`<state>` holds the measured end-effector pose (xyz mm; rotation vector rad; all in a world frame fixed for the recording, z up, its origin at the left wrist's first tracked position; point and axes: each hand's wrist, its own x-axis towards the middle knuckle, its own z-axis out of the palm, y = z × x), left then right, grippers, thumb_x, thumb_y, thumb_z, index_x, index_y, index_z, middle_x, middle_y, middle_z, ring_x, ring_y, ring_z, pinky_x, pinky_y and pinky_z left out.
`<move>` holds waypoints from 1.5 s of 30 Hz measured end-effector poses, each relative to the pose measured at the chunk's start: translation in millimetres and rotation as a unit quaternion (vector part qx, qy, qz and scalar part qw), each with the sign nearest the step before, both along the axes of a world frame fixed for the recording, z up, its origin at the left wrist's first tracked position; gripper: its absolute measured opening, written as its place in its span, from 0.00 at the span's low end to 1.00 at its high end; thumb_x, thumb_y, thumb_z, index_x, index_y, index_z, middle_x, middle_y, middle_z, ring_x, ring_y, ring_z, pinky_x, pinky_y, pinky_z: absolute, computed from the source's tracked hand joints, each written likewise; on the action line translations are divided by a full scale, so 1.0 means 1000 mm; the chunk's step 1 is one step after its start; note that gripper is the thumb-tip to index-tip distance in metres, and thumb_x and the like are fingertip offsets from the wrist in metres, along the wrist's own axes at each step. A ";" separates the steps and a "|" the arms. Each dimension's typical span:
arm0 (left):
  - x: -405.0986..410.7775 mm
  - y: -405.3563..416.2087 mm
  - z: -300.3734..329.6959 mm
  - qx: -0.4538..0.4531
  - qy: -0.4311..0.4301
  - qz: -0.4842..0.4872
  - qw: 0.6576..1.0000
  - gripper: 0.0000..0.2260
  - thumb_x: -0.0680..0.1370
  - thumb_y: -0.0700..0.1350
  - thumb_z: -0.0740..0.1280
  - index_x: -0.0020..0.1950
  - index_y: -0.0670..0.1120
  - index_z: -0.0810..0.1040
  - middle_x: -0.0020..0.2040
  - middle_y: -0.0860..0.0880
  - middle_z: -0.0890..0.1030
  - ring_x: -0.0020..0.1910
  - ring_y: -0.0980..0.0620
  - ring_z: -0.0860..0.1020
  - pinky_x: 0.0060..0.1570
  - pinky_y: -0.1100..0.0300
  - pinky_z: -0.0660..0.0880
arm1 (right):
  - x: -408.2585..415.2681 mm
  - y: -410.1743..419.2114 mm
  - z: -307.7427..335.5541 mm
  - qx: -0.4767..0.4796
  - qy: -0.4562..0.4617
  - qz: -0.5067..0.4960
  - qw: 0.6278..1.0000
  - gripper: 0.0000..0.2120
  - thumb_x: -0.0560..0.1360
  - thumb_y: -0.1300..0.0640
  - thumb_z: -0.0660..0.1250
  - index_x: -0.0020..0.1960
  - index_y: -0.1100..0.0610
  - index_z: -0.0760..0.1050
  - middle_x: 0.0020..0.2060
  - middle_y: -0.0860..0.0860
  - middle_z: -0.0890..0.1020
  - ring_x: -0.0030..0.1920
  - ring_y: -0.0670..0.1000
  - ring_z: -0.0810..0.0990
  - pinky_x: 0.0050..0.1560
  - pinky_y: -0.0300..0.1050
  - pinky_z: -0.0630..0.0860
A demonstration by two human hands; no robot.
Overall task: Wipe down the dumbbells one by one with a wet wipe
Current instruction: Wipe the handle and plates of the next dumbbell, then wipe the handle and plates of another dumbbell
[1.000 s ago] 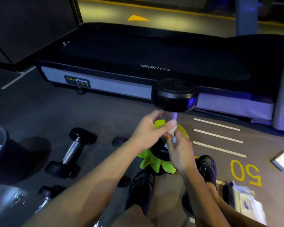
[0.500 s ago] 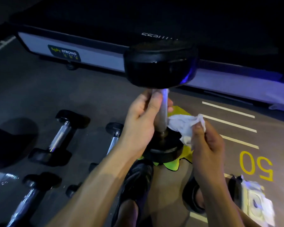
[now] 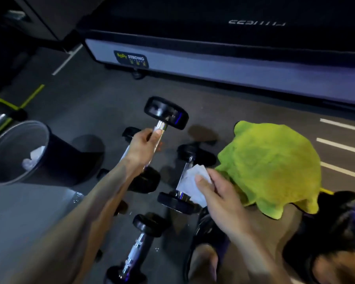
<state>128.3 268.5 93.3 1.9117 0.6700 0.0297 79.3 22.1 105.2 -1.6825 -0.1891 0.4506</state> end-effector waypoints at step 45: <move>-0.001 0.139 -0.077 0.155 0.128 -0.012 0.979 0.19 0.86 0.47 0.64 0.40 0.36 0.77 0.33 0.45 0.76 0.35 0.51 0.73 0.34 0.57 0.68 | 0.033 0.046 -0.035 0.088 0.160 -0.023 0.983 0.16 0.84 0.59 0.63 0.59 0.39 0.81 0.50 0.40 0.86 0.56 0.41 0.84 0.65 0.50 0.77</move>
